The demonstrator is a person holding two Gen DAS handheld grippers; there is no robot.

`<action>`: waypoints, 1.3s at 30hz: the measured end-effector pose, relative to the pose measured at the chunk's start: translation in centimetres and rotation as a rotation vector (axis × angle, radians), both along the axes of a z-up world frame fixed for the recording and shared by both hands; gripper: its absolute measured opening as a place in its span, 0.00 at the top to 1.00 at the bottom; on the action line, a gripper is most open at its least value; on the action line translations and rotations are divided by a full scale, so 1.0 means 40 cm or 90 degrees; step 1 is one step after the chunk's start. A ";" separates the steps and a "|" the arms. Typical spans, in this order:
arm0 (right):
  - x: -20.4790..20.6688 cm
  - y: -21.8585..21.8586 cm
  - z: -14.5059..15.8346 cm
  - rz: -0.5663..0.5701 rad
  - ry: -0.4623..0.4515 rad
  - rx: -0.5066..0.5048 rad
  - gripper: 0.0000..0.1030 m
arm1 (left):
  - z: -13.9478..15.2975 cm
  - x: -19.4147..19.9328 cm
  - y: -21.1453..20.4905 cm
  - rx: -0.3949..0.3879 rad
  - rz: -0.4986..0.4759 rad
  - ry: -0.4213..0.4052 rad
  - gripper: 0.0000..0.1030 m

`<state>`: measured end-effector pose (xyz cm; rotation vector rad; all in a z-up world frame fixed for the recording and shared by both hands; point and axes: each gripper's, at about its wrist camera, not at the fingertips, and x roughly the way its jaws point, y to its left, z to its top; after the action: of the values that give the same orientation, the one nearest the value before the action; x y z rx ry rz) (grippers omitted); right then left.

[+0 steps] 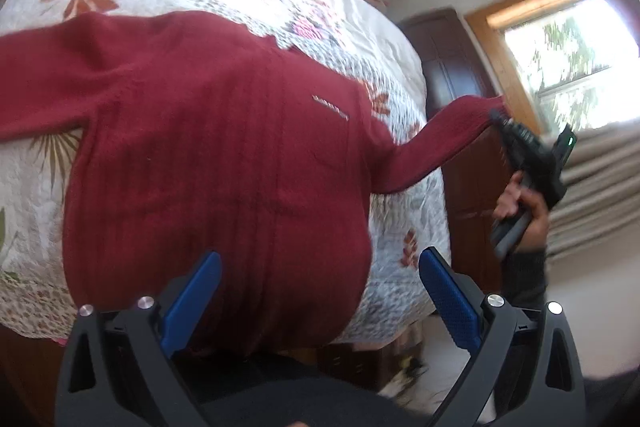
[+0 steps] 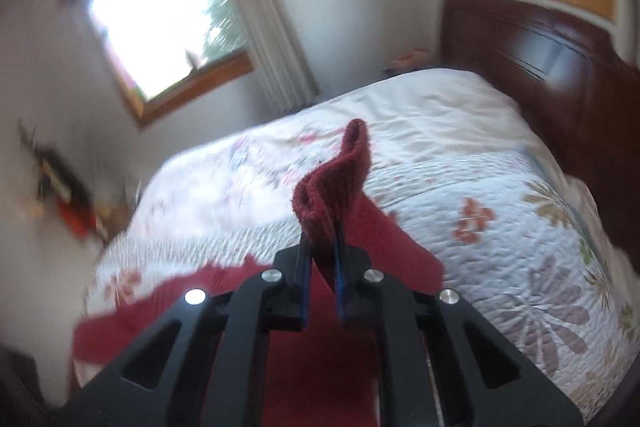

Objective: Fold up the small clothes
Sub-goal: 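Lift the cuff with the right tool and fold the sleeve across the sweater body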

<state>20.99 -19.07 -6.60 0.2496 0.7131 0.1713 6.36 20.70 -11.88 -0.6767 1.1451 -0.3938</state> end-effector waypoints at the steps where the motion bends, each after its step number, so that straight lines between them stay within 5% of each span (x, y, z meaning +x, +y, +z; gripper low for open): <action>1: 0.000 0.063 -0.014 0.027 0.006 -0.025 0.92 | -0.005 0.004 0.022 -0.029 0.016 0.006 0.04; 10: -0.015 0.470 -0.268 0.182 0.112 -0.211 0.92 | -0.042 0.098 0.146 -0.165 0.085 -0.006 0.04; 14: -0.034 0.578 -0.351 0.218 0.137 -0.276 0.92 | -0.049 0.172 0.160 -0.193 0.112 -0.004 0.04; 17: -0.059 0.619 -0.380 0.243 0.152 -0.310 0.81 | -0.077 0.238 0.139 -0.225 0.092 0.021 0.04; 21: -0.130 0.605 -0.367 0.275 0.155 -0.265 0.46 | -0.133 0.326 0.084 -0.248 0.067 0.054 0.04; 28: -0.278 0.464 -0.360 0.224 0.204 -0.202 0.46 | -0.272 0.448 -0.014 -0.261 0.053 0.149 0.04; 32: -0.368 0.372 -0.367 0.165 0.232 -0.175 0.46 | -0.331 0.491 -0.052 -0.220 0.053 0.189 0.04; 39: -0.438 0.328 -0.360 0.096 0.260 -0.089 0.46 | -0.352 0.541 -0.116 -0.180 0.027 0.204 0.04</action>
<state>3.48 -5.96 -21.00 0.0963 1.1468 0.2164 28.02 16.07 -25.94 -1.0373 1.3882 -0.4253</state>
